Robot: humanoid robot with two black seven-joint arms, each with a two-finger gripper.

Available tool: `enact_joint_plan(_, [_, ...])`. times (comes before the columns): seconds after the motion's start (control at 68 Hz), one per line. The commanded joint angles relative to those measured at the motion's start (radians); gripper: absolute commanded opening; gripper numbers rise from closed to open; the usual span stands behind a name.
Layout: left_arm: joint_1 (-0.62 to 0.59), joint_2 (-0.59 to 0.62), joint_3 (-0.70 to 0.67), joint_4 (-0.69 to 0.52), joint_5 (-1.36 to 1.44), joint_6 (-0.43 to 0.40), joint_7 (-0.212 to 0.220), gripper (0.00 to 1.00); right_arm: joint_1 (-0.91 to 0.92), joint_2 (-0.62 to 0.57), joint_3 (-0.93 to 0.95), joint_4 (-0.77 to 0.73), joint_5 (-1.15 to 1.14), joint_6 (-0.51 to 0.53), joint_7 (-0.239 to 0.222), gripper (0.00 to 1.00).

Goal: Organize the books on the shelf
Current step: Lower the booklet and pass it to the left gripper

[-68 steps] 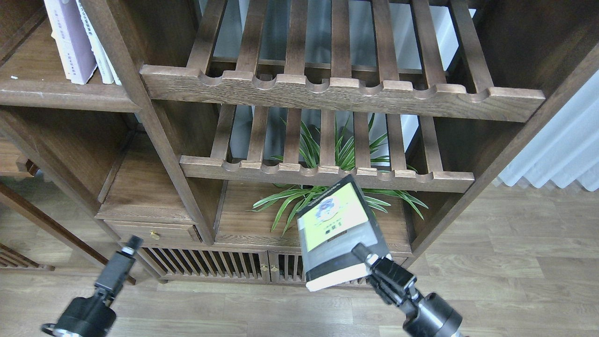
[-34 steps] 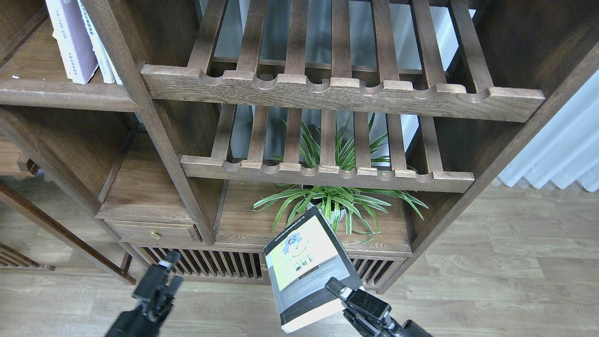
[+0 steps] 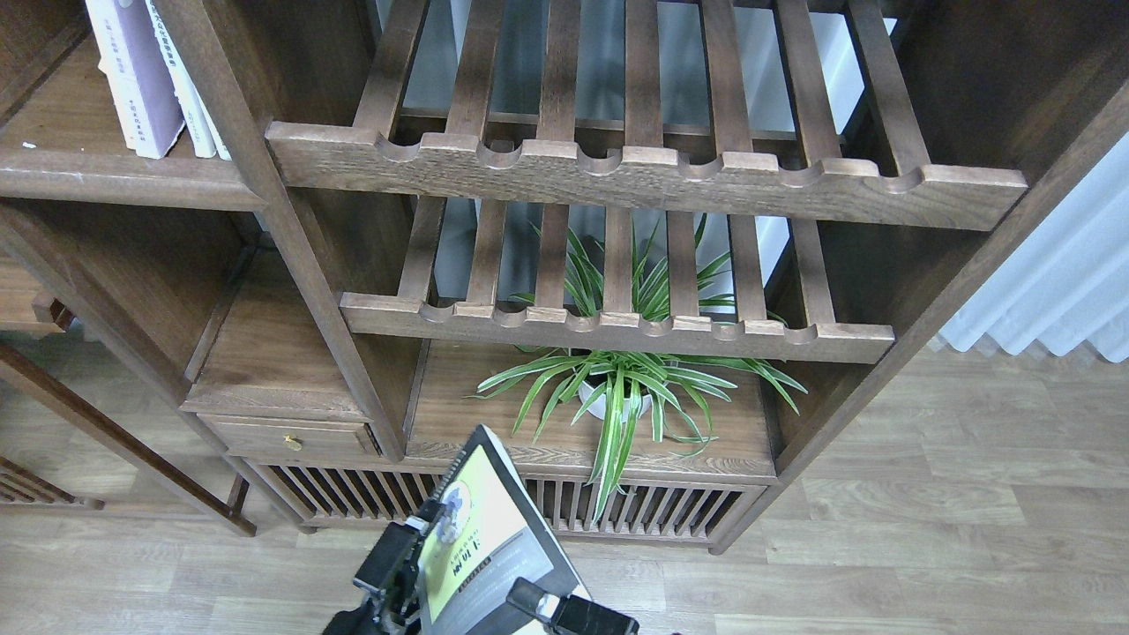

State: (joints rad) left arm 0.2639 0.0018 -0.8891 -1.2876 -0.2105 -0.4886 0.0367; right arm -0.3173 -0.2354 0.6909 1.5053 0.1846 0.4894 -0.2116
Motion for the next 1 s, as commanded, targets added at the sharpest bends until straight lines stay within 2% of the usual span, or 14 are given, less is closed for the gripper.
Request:
enact_joint_plan(0.0, [0.003, -0.002, 0.010, 0.004, -0.046, 0.000, -0.012, 0.30, 0.000, 0.001, 0.007, -0.003, 0.001, -0.001, 0.001, 0.06])
enact_joint_plan(0.059, [0.000, -0.002, 0.010, 0.013, -0.092, 0.000, -0.012, 0.11, 0.000, 0.001, 0.016, -0.014, 0.003, -0.001, 0.003, 0.06])
enact_joint_plan(0.074, [0.000, -0.002, 0.009, 0.014, -0.096, 0.000, -0.011, 0.09, 0.001, 0.001, 0.016, -0.017, 0.003, -0.001, 0.003, 0.06])
enact_joint_plan(0.456, [0.029, -0.002, 0.005, 0.020, -0.075, 0.000, 0.015, 0.07, 0.021, 0.022, 0.059, -0.085, 0.004, -0.001, 0.011, 0.07])
enact_joint_plan(0.589, [0.035, 0.027, -0.004, 0.014, -0.060, 0.000, 0.023, 0.06, 0.072, 0.037, 0.082, -0.161, 0.006, -0.001, 0.015, 0.08])
enact_joint_plan(0.809, [0.044, 0.058, -0.025, 0.002, -0.060, 0.000, 0.025, 0.06, 0.084, 0.050, 0.079, -0.171, 0.006, -0.001, 0.014, 0.10])
enact_joint_plan(0.853, [0.044, 0.058, -0.034, 0.002, -0.060, 0.000, 0.025, 0.06, 0.083, 0.050, 0.068, -0.169, 0.003, -0.001, 0.011, 0.21])
enact_joint_plan(0.868, [0.044, 0.058, -0.039, 0.002, -0.060, 0.000, 0.025, 0.06, 0.083, 0.050, 0.064, -0.169, -0.002, -0.001, 0.008, 0.31])
enact_joint_plan(0.898, [0.043, 0.057, -0.045, 0.002, -0.060, 0.000, 0.025, 0.06, 0.084, 0.050, 0.062, -0.171, -0.007, -0.001, 0.008, 0.42])
enact_joint_plan(0.912, [0.043, 0.055, -0.050, 0.002, -0.060, 0.000, 0.025, 0.06, 0.087, 0.050, 0.062, -0.171, -0.013, -0.001, 0.008, 0.54])
enact_joint_plan(0.956, [0.043, 0.055, -0.056, 0.002, -0.060, 0.000, 0.025, 0.06, 0.089, 0.048, 0.062, -0.169, -0.022, -0.001, 0.008, 0.69])
enact_joint_plan(0.971, [0.043, 0.055, -0.062, 0.002, -0.060, 0.000, 0.026, 0.06, 0.090, 0.045, 0.064, -0.169, -0.030, -0.001, 0.008, 0.79])
enact_joint_plan(0.986, [0.043, 0.055, -0.064, 0.002, -0.060, 0.000, 0.026, 0.06, 0.090, 0.044, 0.065, -0.169, -0.031, -0.001, 0.008, 0.82])
